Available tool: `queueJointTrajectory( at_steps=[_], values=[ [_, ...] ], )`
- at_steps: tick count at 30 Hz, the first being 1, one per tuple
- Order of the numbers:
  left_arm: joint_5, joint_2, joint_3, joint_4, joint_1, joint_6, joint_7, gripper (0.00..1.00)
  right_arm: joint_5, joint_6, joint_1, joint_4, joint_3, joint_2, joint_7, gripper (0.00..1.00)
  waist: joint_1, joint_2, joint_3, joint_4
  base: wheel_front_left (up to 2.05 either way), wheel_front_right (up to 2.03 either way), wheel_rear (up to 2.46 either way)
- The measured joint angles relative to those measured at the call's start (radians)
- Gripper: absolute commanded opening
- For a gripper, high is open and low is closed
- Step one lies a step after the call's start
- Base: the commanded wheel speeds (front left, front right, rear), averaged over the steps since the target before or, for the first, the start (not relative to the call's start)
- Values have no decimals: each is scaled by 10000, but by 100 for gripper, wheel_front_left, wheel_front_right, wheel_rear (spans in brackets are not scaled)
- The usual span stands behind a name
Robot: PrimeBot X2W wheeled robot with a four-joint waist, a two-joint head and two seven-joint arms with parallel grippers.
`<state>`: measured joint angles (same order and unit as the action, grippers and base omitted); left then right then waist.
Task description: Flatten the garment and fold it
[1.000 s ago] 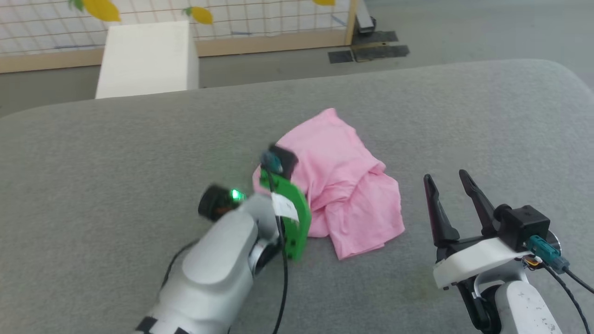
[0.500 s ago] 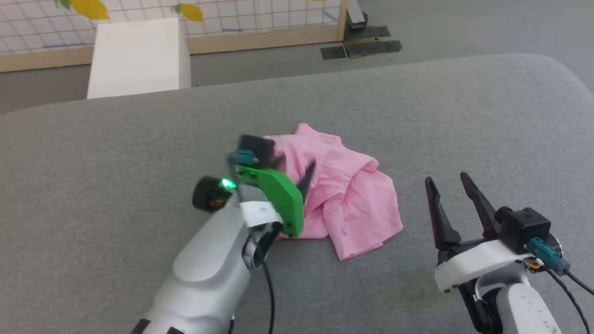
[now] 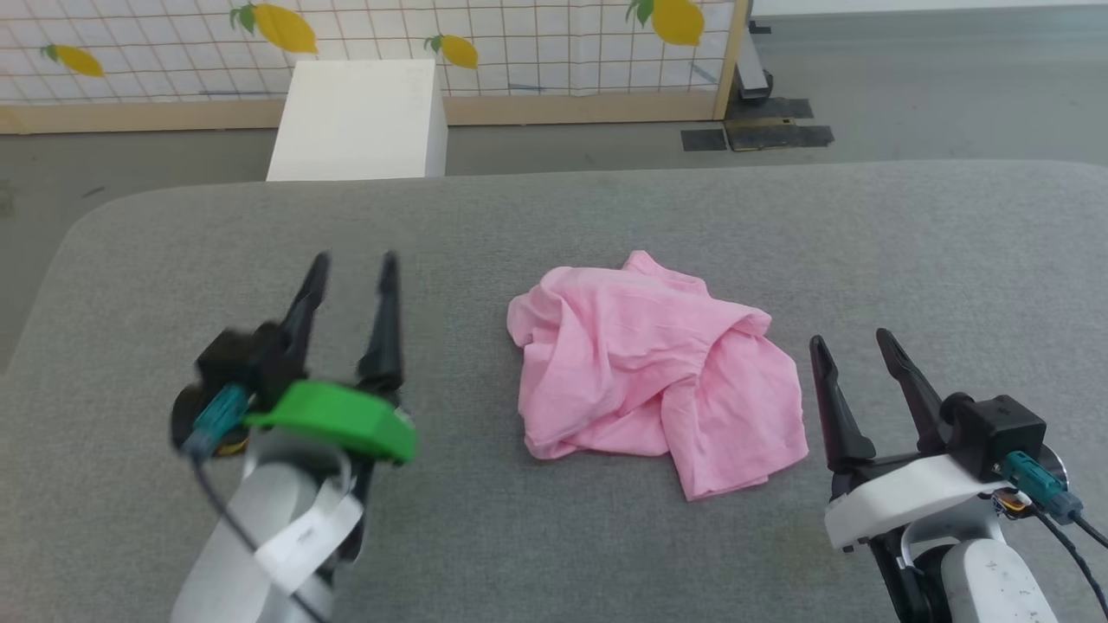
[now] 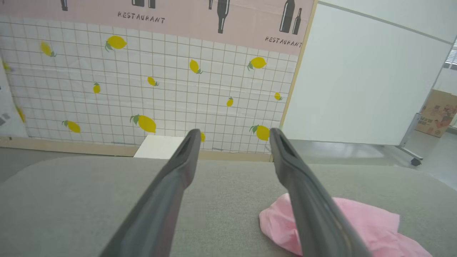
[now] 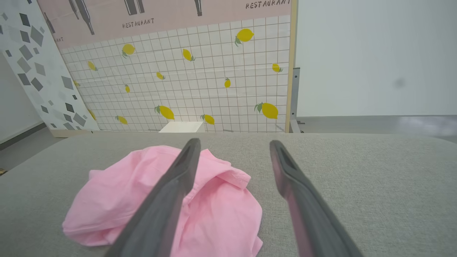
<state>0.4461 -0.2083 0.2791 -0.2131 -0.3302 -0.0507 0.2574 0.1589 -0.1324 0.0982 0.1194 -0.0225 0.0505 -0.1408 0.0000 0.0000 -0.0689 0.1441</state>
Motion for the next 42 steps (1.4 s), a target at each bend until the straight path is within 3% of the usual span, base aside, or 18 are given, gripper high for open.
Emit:
queueJointTrajectory(
  at_steps=[6, 13, 23, 33, 35, 36, 42],
  values=[
    [-685, -29, -934, 886, 1608, -25, 6, 100, -12, 0, -90, -69, -12, 0, 90, 100, 0, 0, 50, -174, 0, 0, 0],
    [-1175, 504, -1475, 1367, 2327, 190, 6, 100, 31, 0, -158, 107, -272, 0, 951, 100, 0, 0, -84, -339, 0, 0, 0],
    [-1733, 1156, -1806, 1622, 2309, 604, 6, 100, 207, 0, 1392, 1684, -932, -4, 4194, 100, 0, 0, -564, -641, 0, 0, 0],
    [-1837, 1430, -2013, 1452, 2133, 941, 6, 100, 731, 2, 3471, 3979, -1494, -4, 5101, 100, 1, 0, -1051, -1104, 0, 0, 0],
    [-1843, 1450, -2025, 1386, 2114, 953, 6, 100, 844, 2, 3702, 4289, -1572, -10, 5037, 46, 1, 0, -1102, -1183, 0, 0, 0],
    [-1843, 1457, -2031, 1352, 2105, 991, 6, 100, 918, 2, 3801, 4401, -1684, -6, 4964, 0, 1, 0, -1122, -1220, 0, 0, 0],
    [-1868, 1499, -2105, 1256, 2105, 1035, 6, 100, 1561, 2, 4167, 4280, -2516, 6, 4224, 0, 1, 0, -1029, -1268, 0, 0, 0]
  ],
)
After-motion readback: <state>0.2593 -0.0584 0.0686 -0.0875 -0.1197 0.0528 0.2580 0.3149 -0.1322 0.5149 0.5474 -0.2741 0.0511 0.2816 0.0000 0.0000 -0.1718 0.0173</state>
